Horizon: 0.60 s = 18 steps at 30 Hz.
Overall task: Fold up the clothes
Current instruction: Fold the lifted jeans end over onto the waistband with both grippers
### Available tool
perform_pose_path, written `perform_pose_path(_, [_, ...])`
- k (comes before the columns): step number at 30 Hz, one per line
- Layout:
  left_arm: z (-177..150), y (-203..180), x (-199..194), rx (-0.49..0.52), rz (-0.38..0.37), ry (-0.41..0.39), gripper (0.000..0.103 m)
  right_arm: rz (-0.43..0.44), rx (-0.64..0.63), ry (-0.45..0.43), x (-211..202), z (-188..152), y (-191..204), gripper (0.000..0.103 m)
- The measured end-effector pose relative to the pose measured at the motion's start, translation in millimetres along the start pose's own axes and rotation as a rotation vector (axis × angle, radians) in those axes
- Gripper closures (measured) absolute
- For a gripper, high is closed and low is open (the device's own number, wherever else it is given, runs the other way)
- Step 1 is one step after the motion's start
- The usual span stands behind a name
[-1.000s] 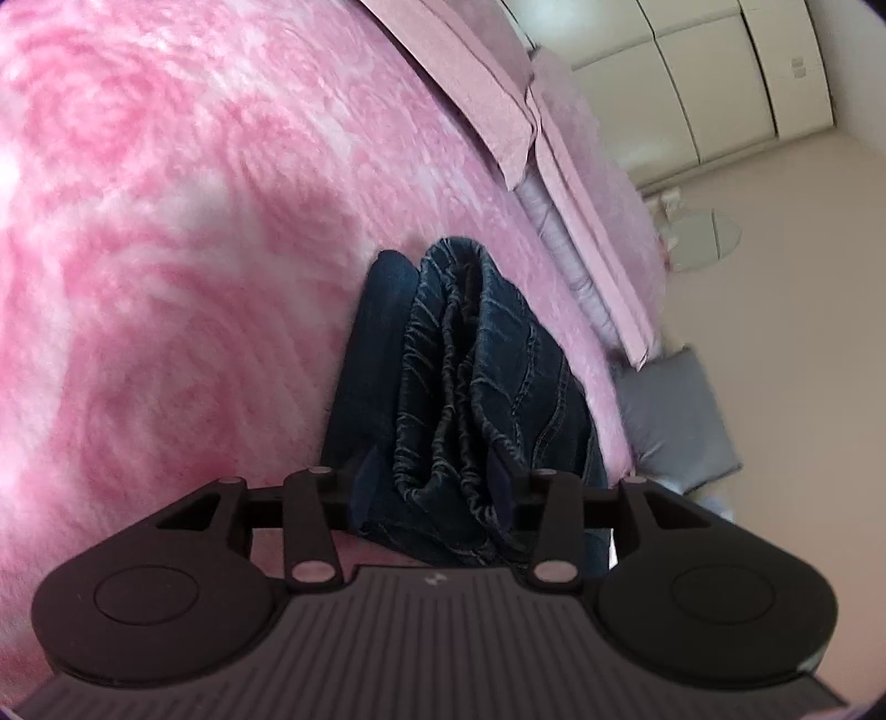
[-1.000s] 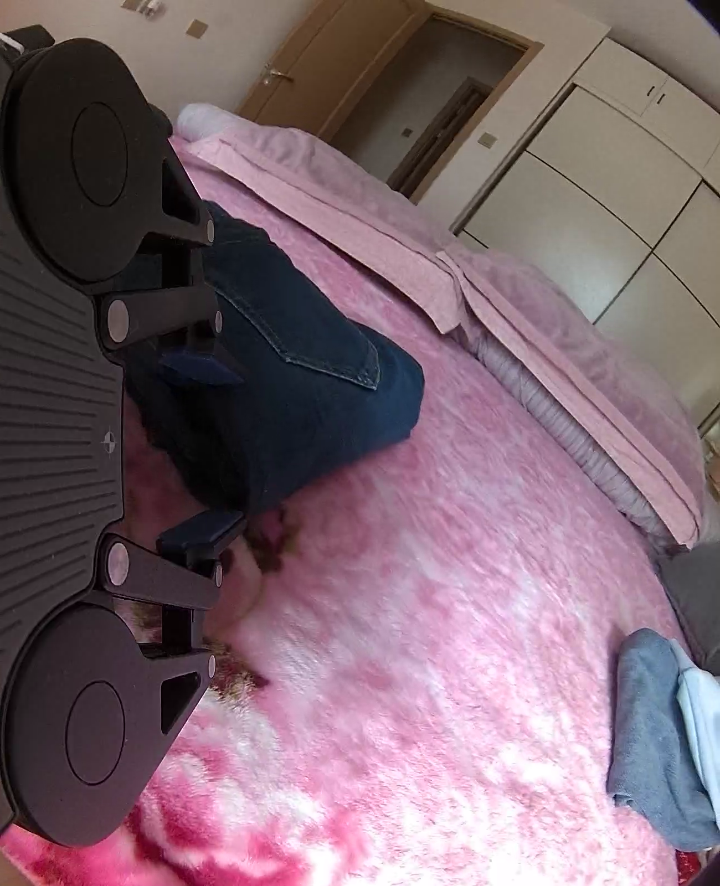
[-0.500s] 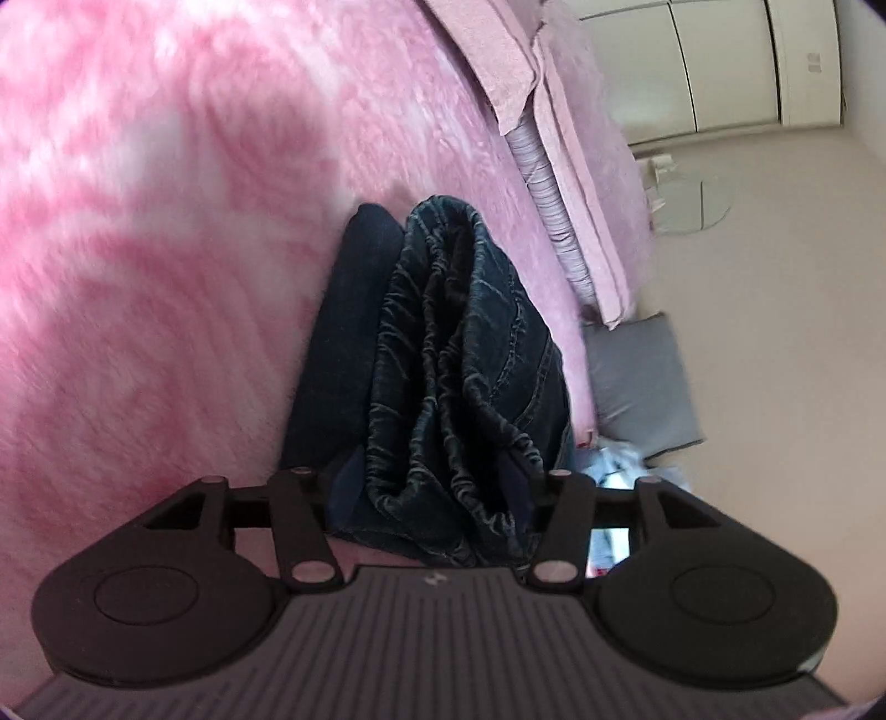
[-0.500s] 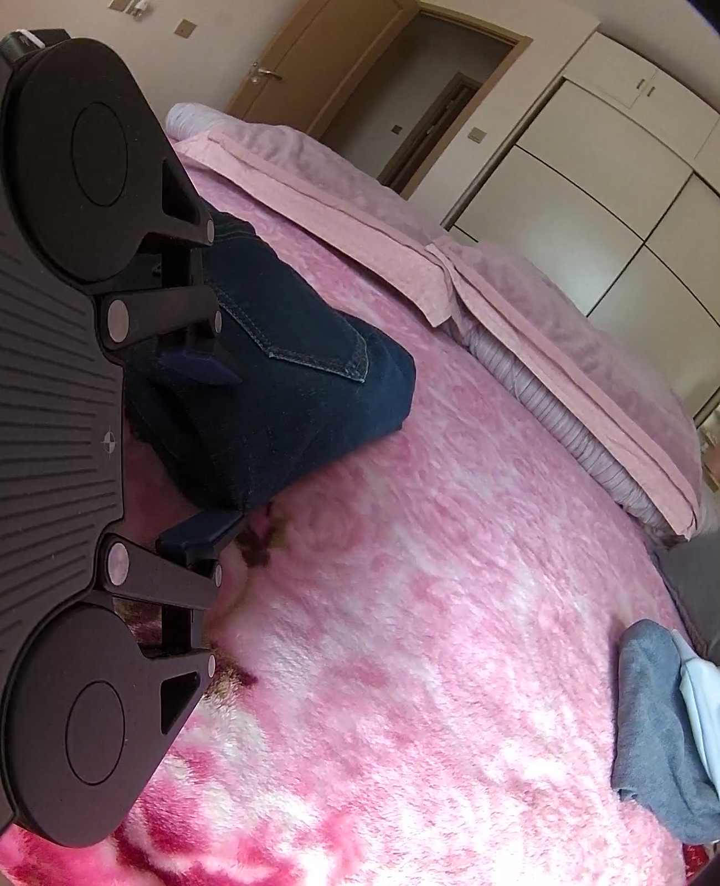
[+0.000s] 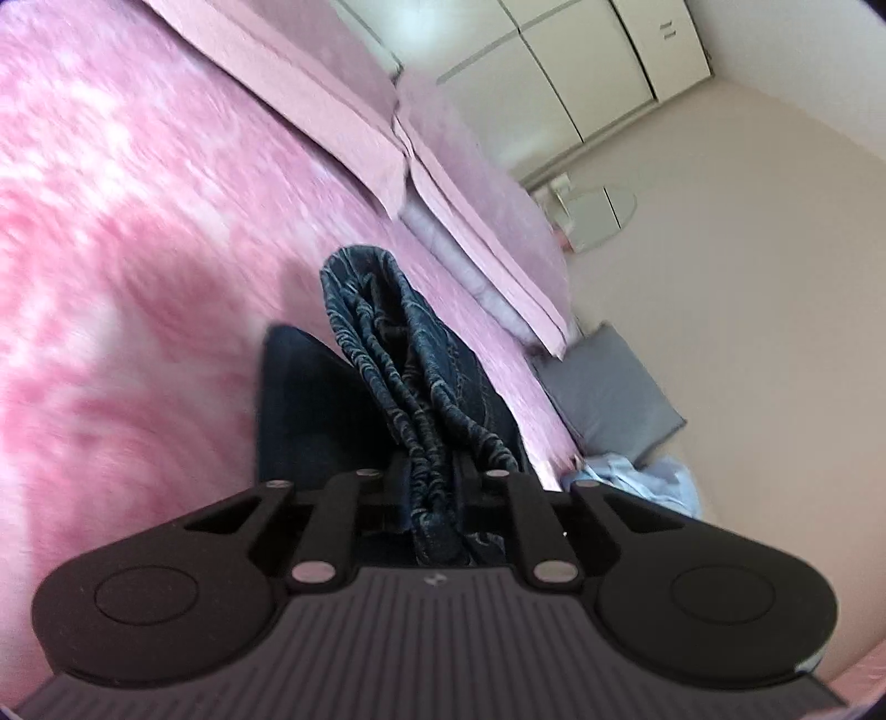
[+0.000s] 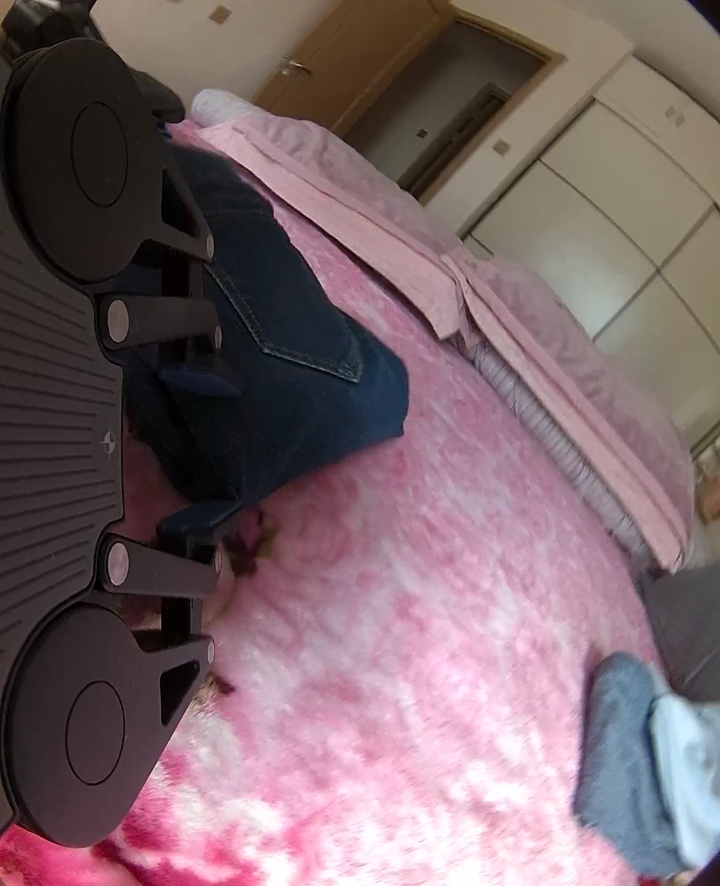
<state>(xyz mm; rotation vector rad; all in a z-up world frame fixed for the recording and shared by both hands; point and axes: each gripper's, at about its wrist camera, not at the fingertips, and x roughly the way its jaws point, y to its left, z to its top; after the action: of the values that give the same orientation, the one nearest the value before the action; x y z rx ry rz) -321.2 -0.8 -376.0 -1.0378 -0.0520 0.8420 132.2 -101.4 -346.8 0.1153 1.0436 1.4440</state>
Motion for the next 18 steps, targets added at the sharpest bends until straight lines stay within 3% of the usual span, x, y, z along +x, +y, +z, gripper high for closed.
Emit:
perform_pose_path(3, [-10.8, 20.6, 5.5, -0.039, 0.076, 0.002, 0.092, -0.006, -0.048, -0.021, 4.0, 0.5, 9.4, 0.067])
perform_pose_path(10, [-5.9, 9.8, 2.9, 0.001, 0.042, -0.071, 0.092, -0.044, -0.121, -0.015, 26.2, -1.9, 18.6, 0.067])
perform_pose_path(13, [-17.9, 23.1, 16.3, 0.017, 0.164, -0.020, 0.088, -0.034, -0.128, -0.004, 28.5, -4.1, 15.3, 0.067])
perform_pose_path(18, [-16.2, 1.5, -6.0, 0.063, 0.247, -0.068, 0.087, -0.043, -0.158, -0.022, 18.3, -4.8, 14.5, 0.067])
